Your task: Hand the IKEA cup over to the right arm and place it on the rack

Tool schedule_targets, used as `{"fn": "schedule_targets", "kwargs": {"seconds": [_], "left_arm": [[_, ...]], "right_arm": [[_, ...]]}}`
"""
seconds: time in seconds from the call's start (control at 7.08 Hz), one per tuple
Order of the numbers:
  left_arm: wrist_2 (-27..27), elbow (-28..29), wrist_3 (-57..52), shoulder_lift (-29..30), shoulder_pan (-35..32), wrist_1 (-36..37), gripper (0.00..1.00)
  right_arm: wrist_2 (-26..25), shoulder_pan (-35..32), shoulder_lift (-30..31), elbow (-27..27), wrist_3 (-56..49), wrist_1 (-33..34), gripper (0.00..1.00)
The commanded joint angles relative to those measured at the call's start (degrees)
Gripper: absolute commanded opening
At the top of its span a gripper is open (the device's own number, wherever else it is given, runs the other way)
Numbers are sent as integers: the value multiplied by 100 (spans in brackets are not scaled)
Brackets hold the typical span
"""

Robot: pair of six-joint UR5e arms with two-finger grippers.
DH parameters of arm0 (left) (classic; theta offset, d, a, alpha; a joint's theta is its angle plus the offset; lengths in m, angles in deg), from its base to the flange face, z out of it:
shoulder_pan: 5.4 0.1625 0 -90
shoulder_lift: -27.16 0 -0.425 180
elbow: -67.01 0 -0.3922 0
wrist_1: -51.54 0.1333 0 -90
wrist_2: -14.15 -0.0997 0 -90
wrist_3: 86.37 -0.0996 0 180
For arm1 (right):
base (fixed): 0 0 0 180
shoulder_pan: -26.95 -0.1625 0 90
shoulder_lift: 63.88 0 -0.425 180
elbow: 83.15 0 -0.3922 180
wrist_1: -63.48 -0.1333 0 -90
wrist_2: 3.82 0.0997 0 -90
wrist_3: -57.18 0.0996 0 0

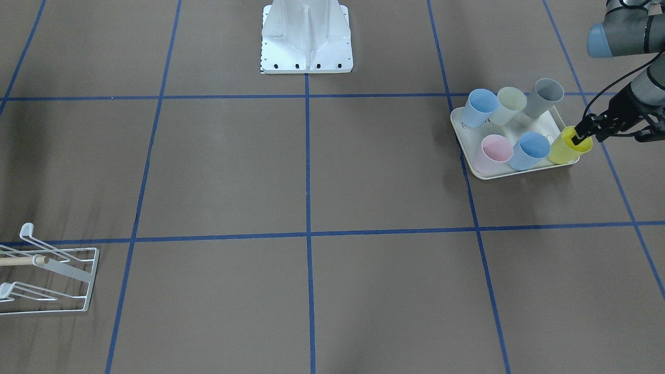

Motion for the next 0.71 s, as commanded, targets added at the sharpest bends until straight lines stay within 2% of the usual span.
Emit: {"fn": "schedule_targets", "kwargs": {"seconds": [0.0,0.42,0.56], "left_arm": [[0,5,-34,4,80,6,0],[192,31,-43,-5,2,85,0],[463,22,-43,-14,-452,129,0]], "right_arm": [[25,0,-9,116,32,9,100],[43,35,-44,503,436,35,100],[34,113,-148,591,550,35,100]]}}
